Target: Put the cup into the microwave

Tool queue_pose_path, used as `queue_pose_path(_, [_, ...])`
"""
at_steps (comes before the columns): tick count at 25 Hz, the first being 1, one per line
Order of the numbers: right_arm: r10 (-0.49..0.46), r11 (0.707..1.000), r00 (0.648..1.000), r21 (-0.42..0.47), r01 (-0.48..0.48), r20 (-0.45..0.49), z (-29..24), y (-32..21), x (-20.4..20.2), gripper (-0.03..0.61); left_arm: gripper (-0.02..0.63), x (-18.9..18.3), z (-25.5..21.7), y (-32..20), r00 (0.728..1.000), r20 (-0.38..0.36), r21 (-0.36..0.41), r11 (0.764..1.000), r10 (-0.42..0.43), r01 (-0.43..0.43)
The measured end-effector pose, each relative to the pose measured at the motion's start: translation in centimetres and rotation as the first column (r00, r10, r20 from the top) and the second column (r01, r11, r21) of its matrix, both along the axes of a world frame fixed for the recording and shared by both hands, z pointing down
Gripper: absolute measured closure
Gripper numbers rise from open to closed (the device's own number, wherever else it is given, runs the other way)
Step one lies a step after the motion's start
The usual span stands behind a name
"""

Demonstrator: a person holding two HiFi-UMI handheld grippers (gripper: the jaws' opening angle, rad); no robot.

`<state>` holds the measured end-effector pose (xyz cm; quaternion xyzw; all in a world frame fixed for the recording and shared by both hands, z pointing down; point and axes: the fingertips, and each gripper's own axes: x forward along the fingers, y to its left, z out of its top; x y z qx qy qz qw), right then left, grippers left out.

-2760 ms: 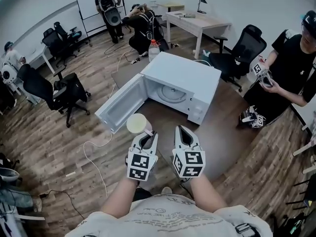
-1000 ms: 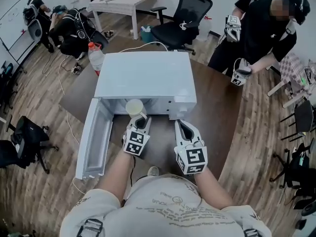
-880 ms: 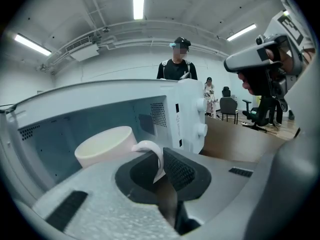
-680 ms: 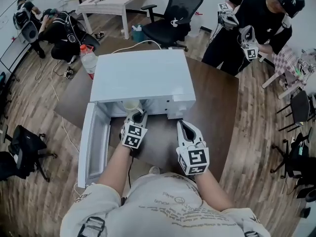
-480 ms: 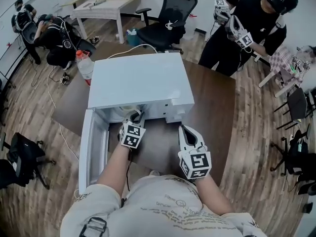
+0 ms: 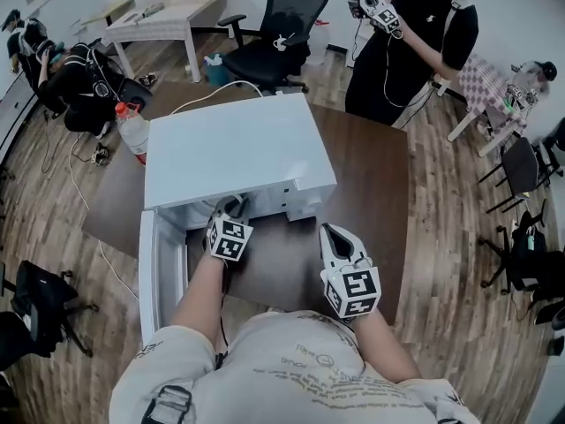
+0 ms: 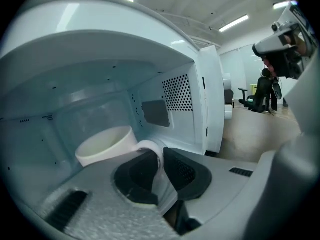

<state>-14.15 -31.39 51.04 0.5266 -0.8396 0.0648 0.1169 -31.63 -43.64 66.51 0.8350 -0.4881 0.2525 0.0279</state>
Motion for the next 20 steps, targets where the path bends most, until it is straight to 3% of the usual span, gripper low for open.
queue_pose_path(6, [0.002, 1.000, 0.999, -0.024, -0.004, -0.046, 0.7, -0.5, -0.3, 0.568, 0.557, 0.2, 0.0, 0.2, 0.999, -0.047, -0.014, 1.000, -0.001, 0.000])
queue_pose_path(14, [-0.018, 1.000, 0.997, -0.012, 0.017, -0.070, 0.7, -1.1, -1.2, 0.566, 0.508, -1.1, -0.4, 1.2, 0.990, -0.108, -0.011, 0.996, -0.095, 0.094])
queue_pose_path(20, [-0.026, 0.999, 0.998, -0.027, 0.024, -0.049, 1.3, -1.1, -1.9, 0.567, 0.522, -2.8, -1.3, 2.7, 0.969, -0.161, -0.033, 0.982, -0.187, 0.184])
